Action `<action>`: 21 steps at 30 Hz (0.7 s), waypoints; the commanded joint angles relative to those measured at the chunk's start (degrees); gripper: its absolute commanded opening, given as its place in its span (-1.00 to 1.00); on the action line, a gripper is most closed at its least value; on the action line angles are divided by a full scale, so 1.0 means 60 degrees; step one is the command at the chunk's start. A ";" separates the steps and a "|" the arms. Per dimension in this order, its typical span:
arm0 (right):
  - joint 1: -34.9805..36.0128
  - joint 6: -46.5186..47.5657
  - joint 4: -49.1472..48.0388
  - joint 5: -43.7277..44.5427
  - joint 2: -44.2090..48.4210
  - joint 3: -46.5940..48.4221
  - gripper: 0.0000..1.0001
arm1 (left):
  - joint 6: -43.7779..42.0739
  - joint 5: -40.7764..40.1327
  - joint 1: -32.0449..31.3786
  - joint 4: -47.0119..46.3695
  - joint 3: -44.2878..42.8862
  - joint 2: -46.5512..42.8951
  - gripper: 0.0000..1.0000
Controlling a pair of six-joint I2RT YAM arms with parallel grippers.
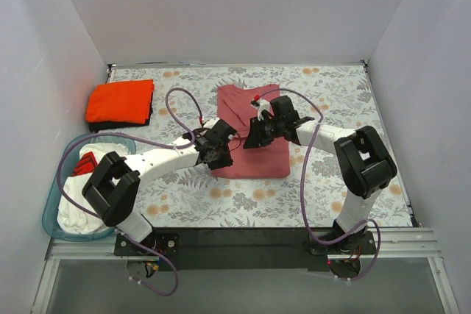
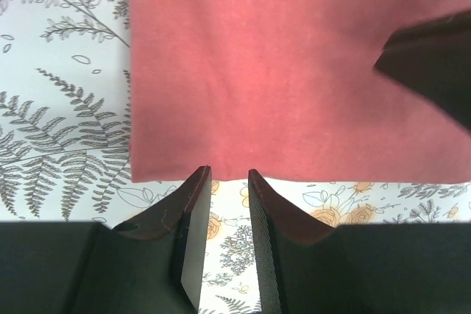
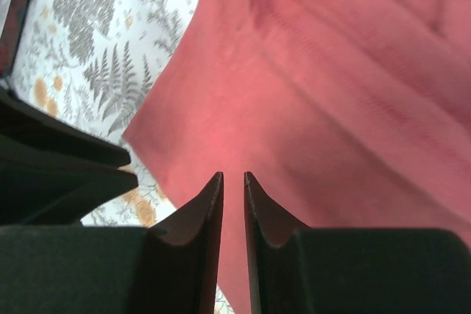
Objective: Fold and stack the t-shirts
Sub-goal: Fold the tshirt
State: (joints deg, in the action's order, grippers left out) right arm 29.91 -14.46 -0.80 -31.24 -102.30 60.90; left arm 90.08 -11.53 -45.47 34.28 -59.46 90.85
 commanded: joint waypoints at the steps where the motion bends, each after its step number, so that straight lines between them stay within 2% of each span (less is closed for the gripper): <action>1: 0.0127 -0.0373 -0.1258 -0.0754 -0.0117 -0.0087 -0.55 | 0.0396 -0.0438 0.0166 -0.0060 0.0315 -0.0055 -0.49; 12: -0.0004 -0.0257 -0.1639 -0.0258 -0.2094 0.1054 -0.60 | 0.0309 -0.0027 0.0240 0.1156 -0.0212 0.1469 -0.51; 18: -0.0970 -0.0914 -0.1596 0.0314 -0.3265 0.3220 -0.59 | 0.0250 0.0280 0.0240 0.1200 -0.0007 0.1266 -0.52; 21: -0.1439 -0.1484 -0.1596 0.0068 -0.3662 0.4159 -0.57 | 0.0250 0.0325 0.0240 0.1142 0.0110 0.0944 -0.52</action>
State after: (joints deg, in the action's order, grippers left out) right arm 24.36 -19.44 -8.12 -31.33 -122.98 80.75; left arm 91.74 -11.03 -44.07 37.76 -60.47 98.52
